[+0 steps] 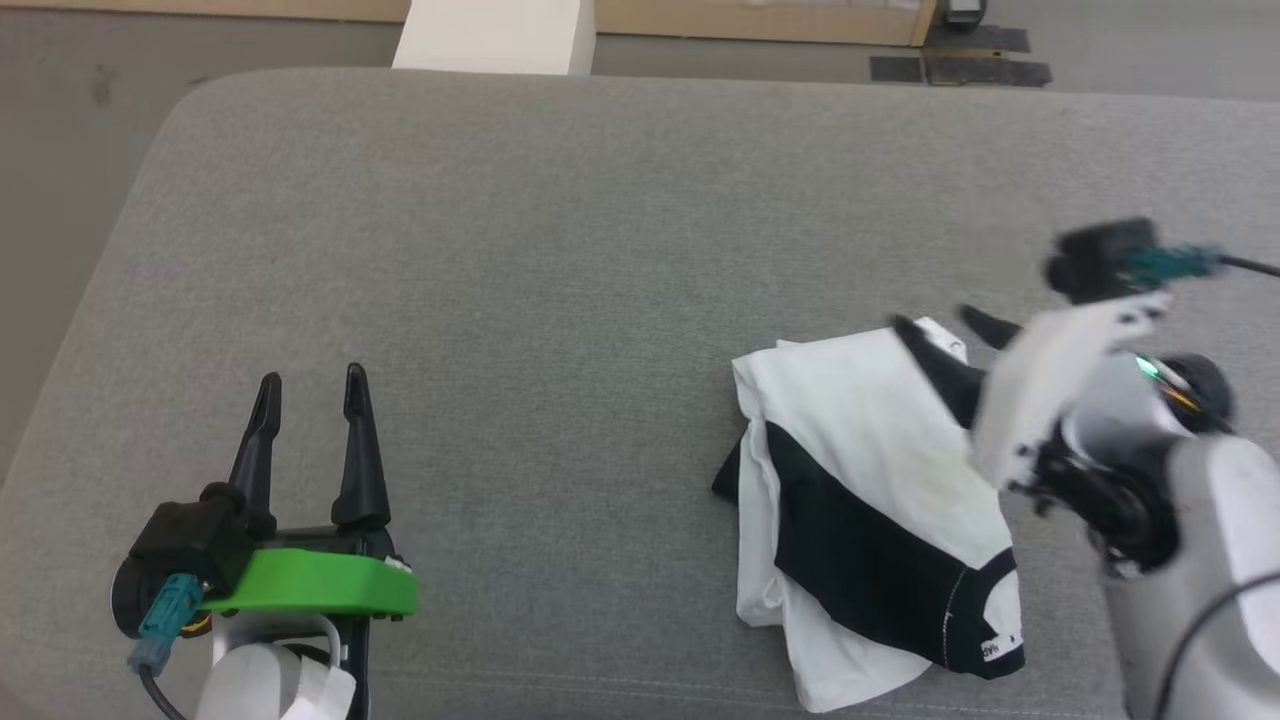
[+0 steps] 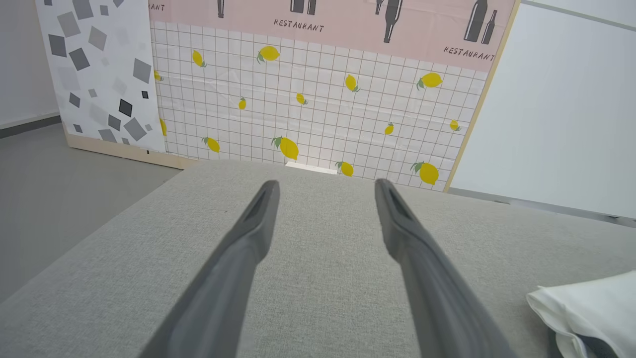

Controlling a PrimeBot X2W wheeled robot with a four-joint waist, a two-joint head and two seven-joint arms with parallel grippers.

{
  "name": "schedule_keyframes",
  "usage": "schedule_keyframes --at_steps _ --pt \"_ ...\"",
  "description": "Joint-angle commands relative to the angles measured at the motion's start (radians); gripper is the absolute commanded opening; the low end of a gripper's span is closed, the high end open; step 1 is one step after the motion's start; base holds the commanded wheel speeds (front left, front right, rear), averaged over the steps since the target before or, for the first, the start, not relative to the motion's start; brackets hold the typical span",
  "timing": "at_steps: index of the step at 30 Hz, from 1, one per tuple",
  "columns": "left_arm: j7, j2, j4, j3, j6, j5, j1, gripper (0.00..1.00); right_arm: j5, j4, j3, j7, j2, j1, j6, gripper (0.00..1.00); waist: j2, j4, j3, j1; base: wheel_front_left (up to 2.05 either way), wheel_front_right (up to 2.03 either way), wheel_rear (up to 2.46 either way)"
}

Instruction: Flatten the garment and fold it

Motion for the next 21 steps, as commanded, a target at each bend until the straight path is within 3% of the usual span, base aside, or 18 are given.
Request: schedule_keyframes --at_steps 1,9,21 --pt "-0.004 -0.002 -0.003 0.003 -0.002 0.009 0.01 1.0 -0.02 -0.011 -0.025 -0.003 -0.001 0.041 -0.002 1.0 0.0 -0.013 -0.011 0.0 0.0 0.0 0.0" --pt "-0.004 -0.002 -0.017 -0.002 0.001 0.009 0.013 1.0 -0.126 -0.019 -0.15 0.018 0.04 0.187 -0.002 1.0 0.0 -0.018 0.008 0.0 0.0 0.0 0.0" --pt "-0.004 -0.002 -0.029 -0.022 0.006 0.003 -0.02 1.0 -0.203 0.158 -0.185 0.006 0.069 0.133 -0.002 1.0 0.0 0.032 0.096 0.0 0.0 0.0 0.0"
